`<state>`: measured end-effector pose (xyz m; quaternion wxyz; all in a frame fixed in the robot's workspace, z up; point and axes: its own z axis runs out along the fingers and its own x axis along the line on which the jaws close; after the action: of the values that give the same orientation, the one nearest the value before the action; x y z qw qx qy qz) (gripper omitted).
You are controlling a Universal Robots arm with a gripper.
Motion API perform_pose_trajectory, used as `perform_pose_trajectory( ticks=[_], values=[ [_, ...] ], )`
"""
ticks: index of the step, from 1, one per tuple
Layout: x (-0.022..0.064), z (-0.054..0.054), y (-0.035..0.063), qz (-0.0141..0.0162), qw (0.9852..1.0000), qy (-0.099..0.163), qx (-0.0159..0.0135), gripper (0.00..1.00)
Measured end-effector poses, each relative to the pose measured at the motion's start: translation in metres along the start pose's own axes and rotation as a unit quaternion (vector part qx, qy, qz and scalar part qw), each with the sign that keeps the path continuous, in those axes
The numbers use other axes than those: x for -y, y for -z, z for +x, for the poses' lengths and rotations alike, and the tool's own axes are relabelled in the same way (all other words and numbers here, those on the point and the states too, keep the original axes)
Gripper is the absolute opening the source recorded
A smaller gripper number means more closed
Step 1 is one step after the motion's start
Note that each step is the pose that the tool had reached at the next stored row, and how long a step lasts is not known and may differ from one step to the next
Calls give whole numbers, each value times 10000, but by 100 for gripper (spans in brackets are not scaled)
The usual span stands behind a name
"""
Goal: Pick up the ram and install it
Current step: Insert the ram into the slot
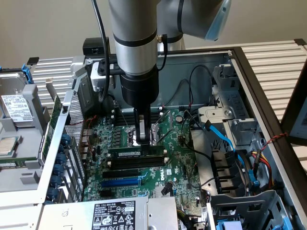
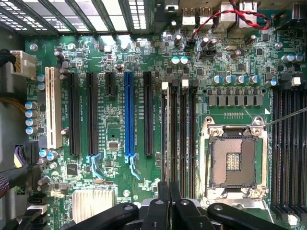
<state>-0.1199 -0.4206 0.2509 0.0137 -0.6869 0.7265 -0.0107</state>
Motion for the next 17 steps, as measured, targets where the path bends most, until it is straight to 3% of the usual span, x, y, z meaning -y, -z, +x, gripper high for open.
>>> perform_pose_trajectory(
  ticks=[10,17],
  values=[
    [2,1,-22,3,10000,2,-51,12],
    [1,-3,-40,3,10000,2,-58,12]
  ],
)
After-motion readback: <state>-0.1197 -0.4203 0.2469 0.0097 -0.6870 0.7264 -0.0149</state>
